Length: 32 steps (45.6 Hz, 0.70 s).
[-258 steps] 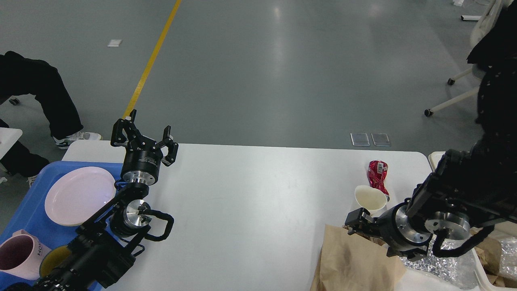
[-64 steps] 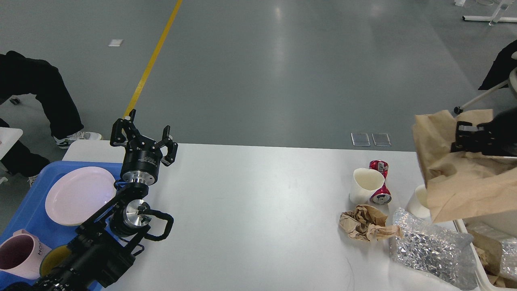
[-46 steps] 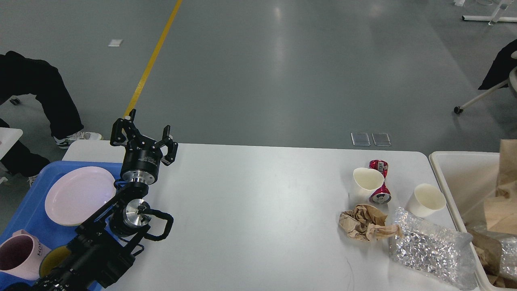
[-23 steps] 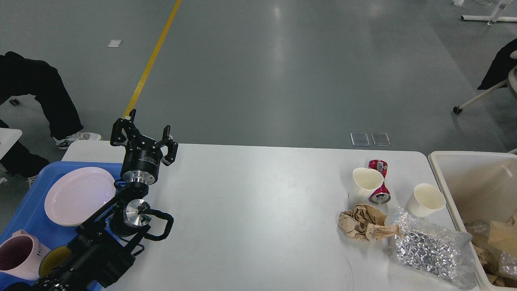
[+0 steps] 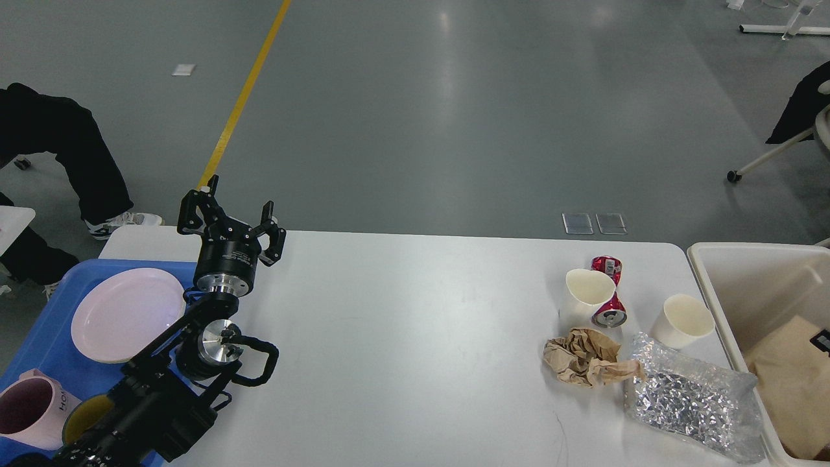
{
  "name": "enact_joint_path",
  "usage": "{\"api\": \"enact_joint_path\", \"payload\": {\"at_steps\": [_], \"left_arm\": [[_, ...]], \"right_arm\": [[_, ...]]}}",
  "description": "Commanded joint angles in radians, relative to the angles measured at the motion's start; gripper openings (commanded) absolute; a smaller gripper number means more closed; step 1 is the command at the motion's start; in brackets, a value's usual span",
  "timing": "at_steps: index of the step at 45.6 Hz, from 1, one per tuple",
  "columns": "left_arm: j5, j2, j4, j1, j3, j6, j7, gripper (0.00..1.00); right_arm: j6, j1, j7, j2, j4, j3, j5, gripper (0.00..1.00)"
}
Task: Tidy desktop
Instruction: 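Withdraw the right gripper up out of the white bin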
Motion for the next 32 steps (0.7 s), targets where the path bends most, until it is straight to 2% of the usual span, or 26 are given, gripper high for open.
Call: {"api": "enact_joint_path", "payload": {"at_steps": [1,13,17,20,27,32], "left_arm": [[0.000,0.000,0.000,0.000,0.000,0.000,0.000,0.96],[0.000,0.000,0.000,0.000,0.000,0.000,0.000,0.96],[0.000,0.000,0.000,0.000,0.000,0.000,0.000,0.96],[0.000,0.000,0.000,0.000,0.000,0.000,0.000,0.96],[0.000,0.000,0.000,0.000,0.000,0.000,0.000,0.96],[0.000,0.000,0.000,0.000,0.000,0.000,0.000,0.96]], "right_arm": [[0.103,0.076,0.001,-0.008,-0.001,0.000,-0.002,1.00],[0.195,0.248,0.001,-0.012,0.010,-0.002,-0.132,1.00],[0.226,0.332,0.001,-0.022,0.068,0.003,-0.203,1.00],[0.232,0.448,0.001,-0.041,0.183,0.006,-0.259,1.00],[0.234,0.780,0.001,-0.123,0.606,0.004,-0.495,1.00],[0.235,0.935,0.001,-0.130,0.778,0.007,-0.669,1.00]]}}
